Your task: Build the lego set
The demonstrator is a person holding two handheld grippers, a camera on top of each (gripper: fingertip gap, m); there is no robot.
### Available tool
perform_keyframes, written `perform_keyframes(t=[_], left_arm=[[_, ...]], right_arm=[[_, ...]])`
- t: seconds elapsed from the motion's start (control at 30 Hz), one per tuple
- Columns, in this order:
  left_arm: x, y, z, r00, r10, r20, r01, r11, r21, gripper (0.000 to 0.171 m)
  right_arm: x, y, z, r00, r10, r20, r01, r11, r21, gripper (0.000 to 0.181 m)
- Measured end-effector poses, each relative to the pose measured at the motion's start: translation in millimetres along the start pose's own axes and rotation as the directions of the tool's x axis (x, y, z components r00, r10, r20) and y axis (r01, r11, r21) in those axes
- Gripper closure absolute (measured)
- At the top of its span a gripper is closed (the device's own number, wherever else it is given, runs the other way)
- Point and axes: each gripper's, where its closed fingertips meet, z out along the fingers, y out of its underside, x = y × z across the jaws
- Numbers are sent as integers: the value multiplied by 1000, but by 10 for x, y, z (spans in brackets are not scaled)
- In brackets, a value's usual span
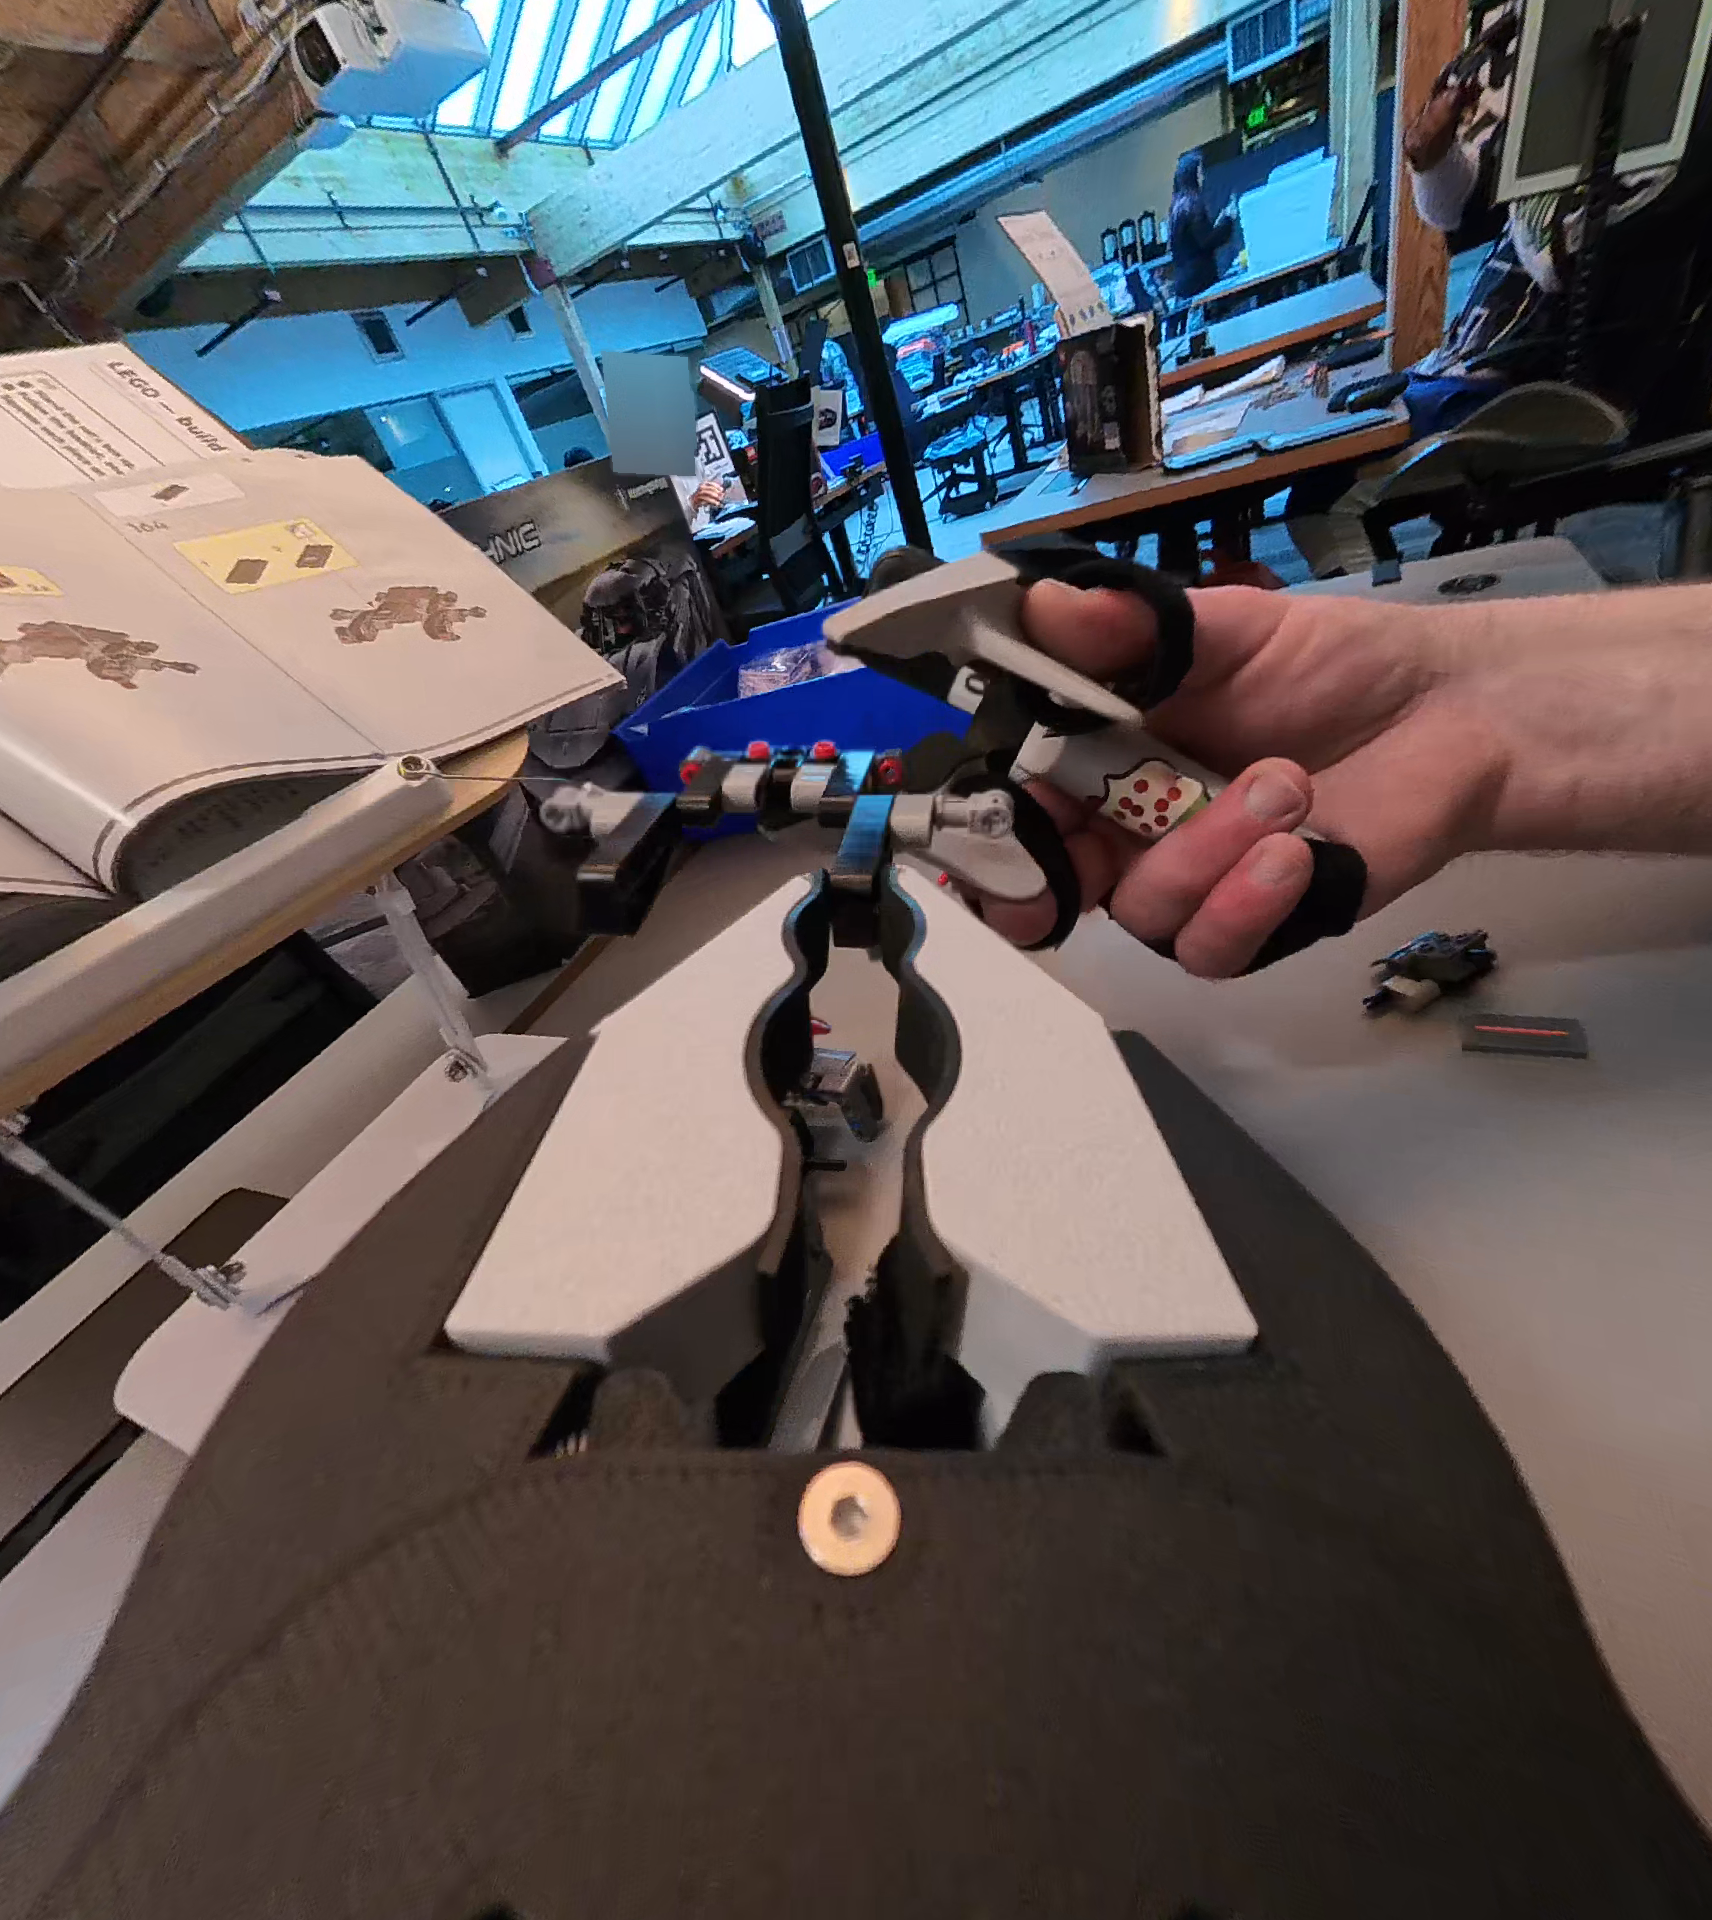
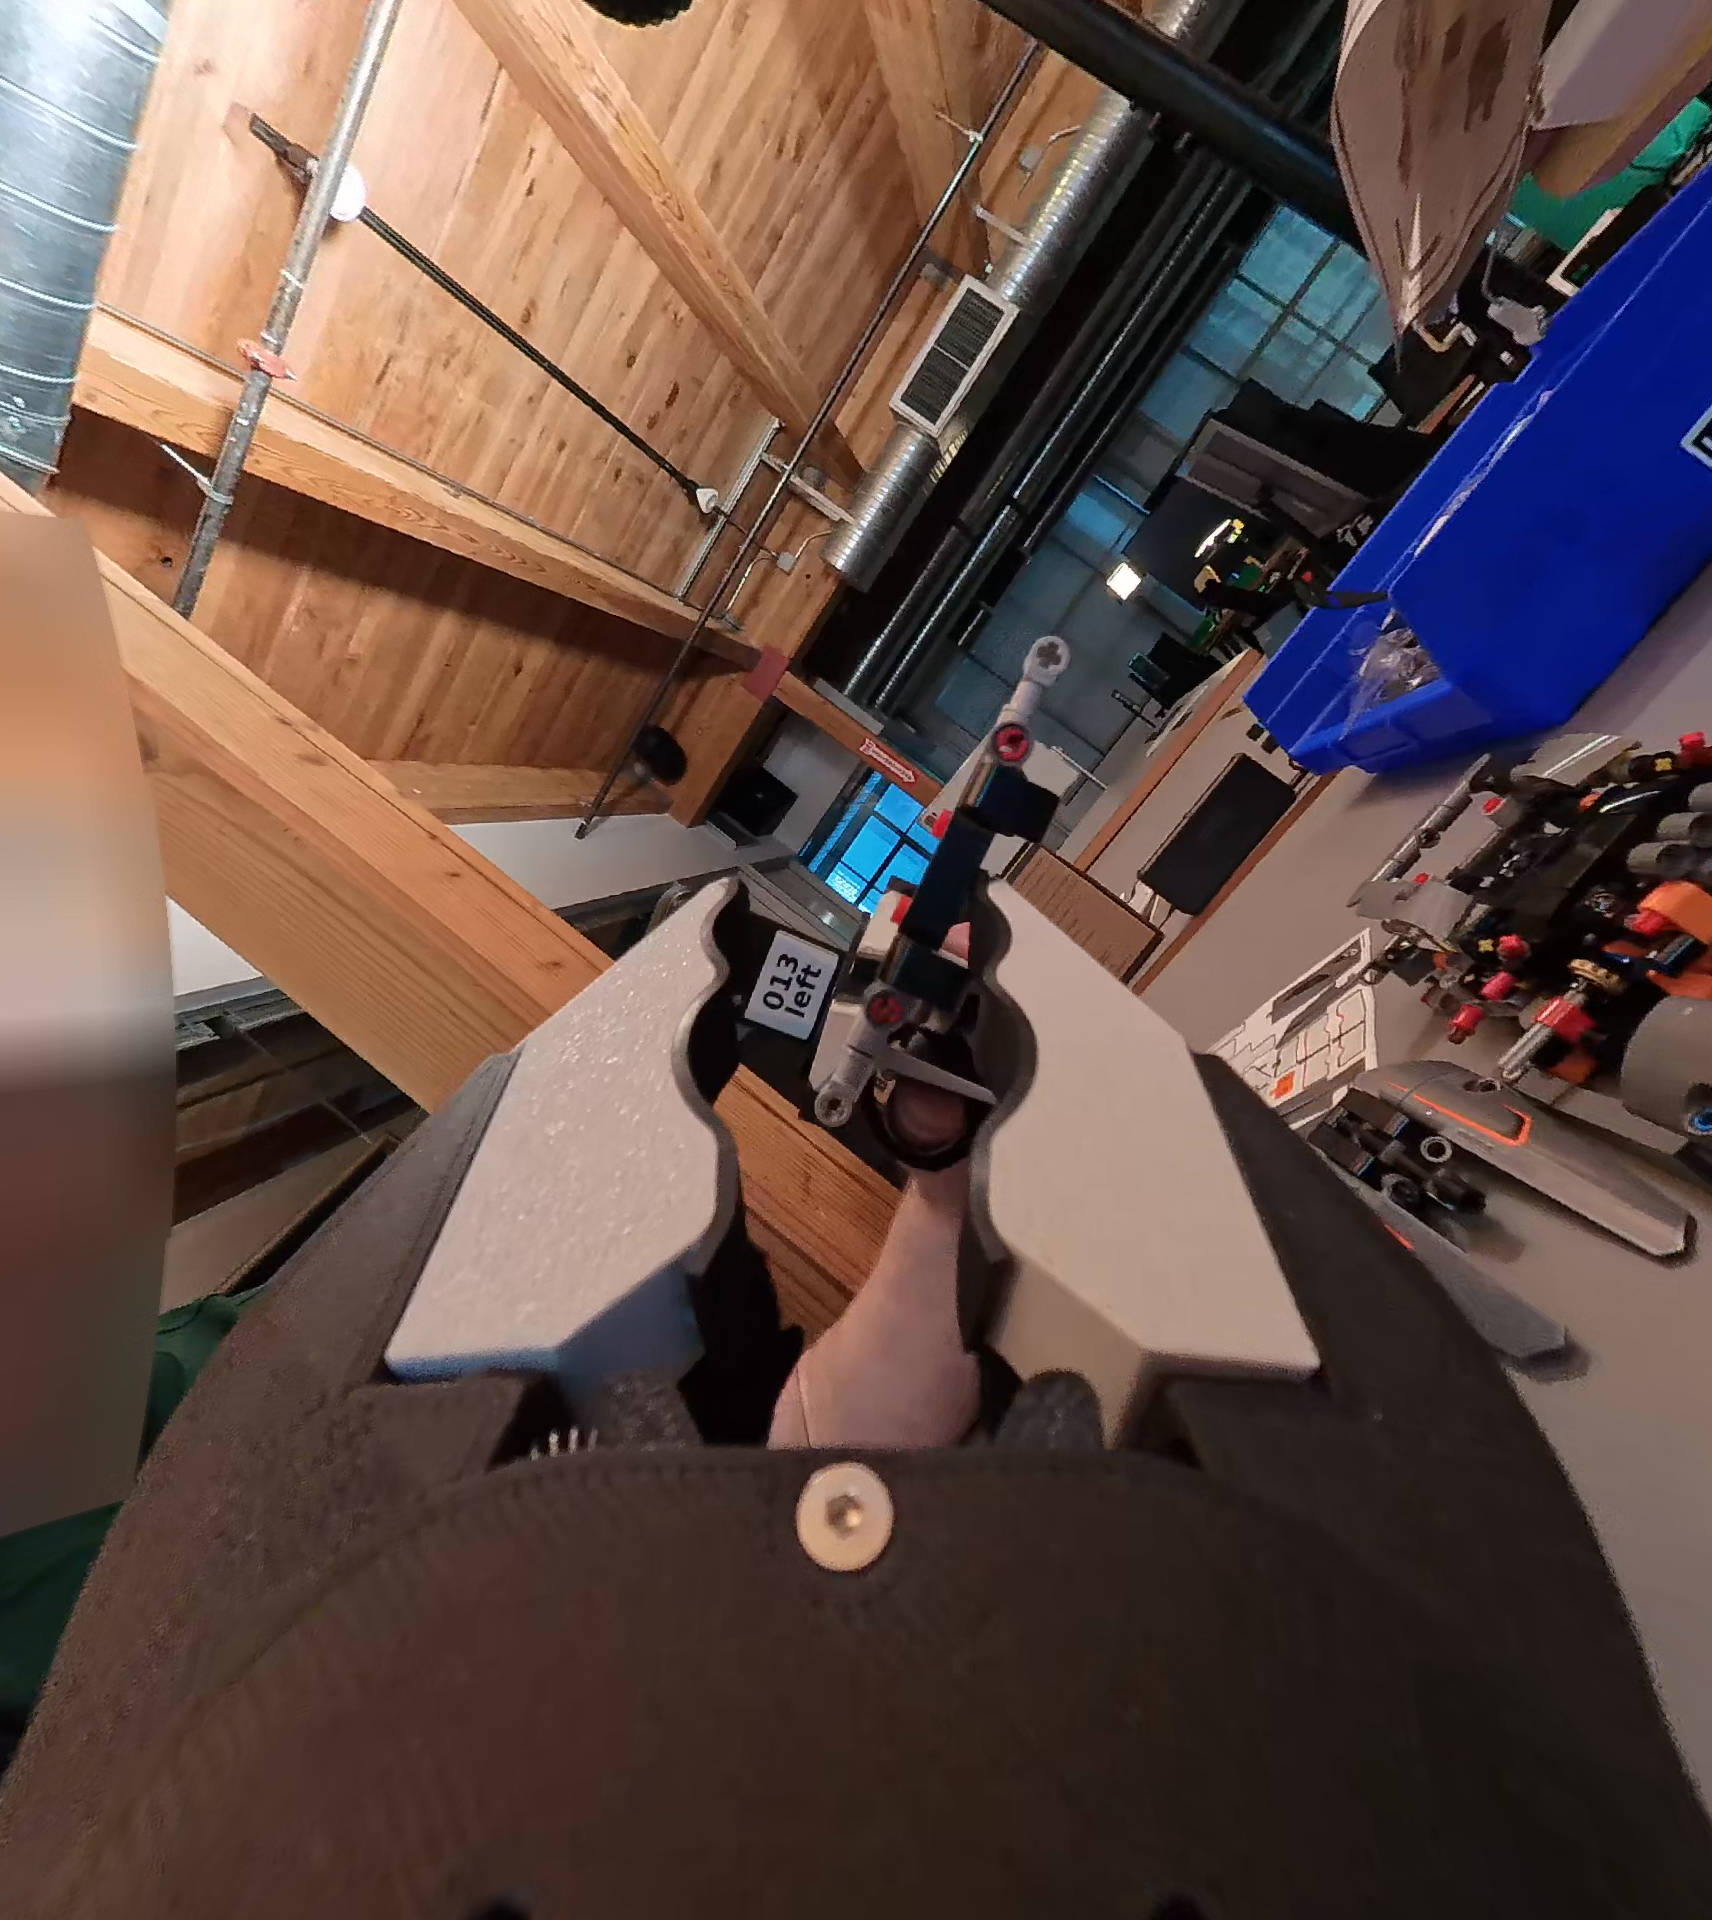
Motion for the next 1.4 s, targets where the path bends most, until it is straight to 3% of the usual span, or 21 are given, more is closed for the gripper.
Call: perform_keyframes(t=[0.2,0.4,0.73,0.87,0.93,1.13,1.4], left_arm=[[-22,-53,-34,996,-78,-30,79,996,49,166],[-127,-75,-77,984,-174,-28,176,981,87,166],[-382,-75,-209,879,-466,-101,477,861,177,166],[-397,-87,-224,834,-529,-154,551,813,190,166],[-393,-86,-228,803,-564,-190,594,784,183,166],[-363,-95,-225,754,-607,-250,651,740,168,166],[-243,-130,-190,726,-610,-319,671,729,134,166]], right_arm=[[-9,-40,-16,1000,21,5,-21,1000,23,128],[-1,-65,-29,1000,23,0,-23,999,42,126],[57,-63,-64,999,9,-43,-7,999,47,126],[80,-13,-31,993,-65,-97,65,998,3,125],[139,7,-30,971,-167,-173,162,986,-44,127],[231,73,-2,806,-499,-319,431,864,-262,128],[213,65,70,774,-554,-307,479,829,-289,134]])
